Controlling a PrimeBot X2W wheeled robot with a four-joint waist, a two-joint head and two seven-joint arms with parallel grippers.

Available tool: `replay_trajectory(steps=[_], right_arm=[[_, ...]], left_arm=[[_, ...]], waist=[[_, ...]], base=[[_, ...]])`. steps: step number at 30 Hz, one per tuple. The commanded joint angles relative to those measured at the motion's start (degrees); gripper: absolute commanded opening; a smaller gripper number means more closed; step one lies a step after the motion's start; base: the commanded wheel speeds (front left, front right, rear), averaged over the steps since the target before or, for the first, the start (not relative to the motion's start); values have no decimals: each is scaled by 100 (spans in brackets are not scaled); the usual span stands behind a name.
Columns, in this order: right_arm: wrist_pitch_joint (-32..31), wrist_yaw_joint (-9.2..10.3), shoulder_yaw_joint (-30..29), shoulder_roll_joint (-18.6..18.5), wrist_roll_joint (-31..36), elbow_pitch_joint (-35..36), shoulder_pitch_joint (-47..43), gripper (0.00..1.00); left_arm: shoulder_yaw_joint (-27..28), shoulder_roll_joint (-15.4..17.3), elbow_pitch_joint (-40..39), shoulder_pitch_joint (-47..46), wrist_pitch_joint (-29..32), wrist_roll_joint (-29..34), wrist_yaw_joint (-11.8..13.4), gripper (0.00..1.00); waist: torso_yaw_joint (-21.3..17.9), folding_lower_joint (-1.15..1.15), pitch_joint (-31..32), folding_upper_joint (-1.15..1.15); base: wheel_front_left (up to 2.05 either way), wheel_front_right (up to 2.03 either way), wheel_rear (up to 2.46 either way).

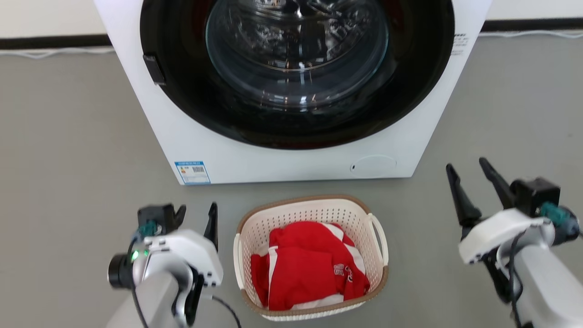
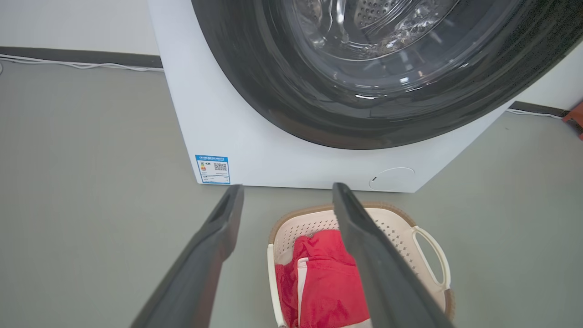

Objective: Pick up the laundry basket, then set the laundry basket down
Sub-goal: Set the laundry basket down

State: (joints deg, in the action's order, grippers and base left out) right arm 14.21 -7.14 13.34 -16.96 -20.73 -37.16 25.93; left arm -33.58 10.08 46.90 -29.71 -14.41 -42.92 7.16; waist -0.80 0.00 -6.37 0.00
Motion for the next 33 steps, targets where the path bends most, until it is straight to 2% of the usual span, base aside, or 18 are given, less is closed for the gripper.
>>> replay_trajectory(steps=[1, 10, 16, 22, 33], right_arm=[[78, -35, -100, 37, 223, 407, -281, 100], [79, -35, -630, 203, 733, 1359, -1311, 100], [79, -35, -896, 279, 866, 1785, -1845, 100], [79, -35, -1187, 411, 923, 2008, -2170, 100], [79, -35, -1422, 625, 976, 2173, -2551, 100]], left_arm=[[358, 181, -364, 214, -58, 193, 70, 100], [1107, 151, -1577, 1366, -58, 971, 169, 100], [1540, 147, -2204, 2013, -59, 1379, 89, 100], [1993, 37, -2563, 2481, -59, 1588, 21, 100], [2443, -216, -2853, 2915, -59, 1867, -111, 100]], waist=[[-31, 0, 147, 0], [-95, 0, 492, 0], [-139, 0, 633, 0], [-169, 0, 723, 0], [-174, 0, 829, 0]], base=[[0, 0, 0], [0, 0, 0], [0, 0, 0], [0, 0, 0], [0, 0, 0]])
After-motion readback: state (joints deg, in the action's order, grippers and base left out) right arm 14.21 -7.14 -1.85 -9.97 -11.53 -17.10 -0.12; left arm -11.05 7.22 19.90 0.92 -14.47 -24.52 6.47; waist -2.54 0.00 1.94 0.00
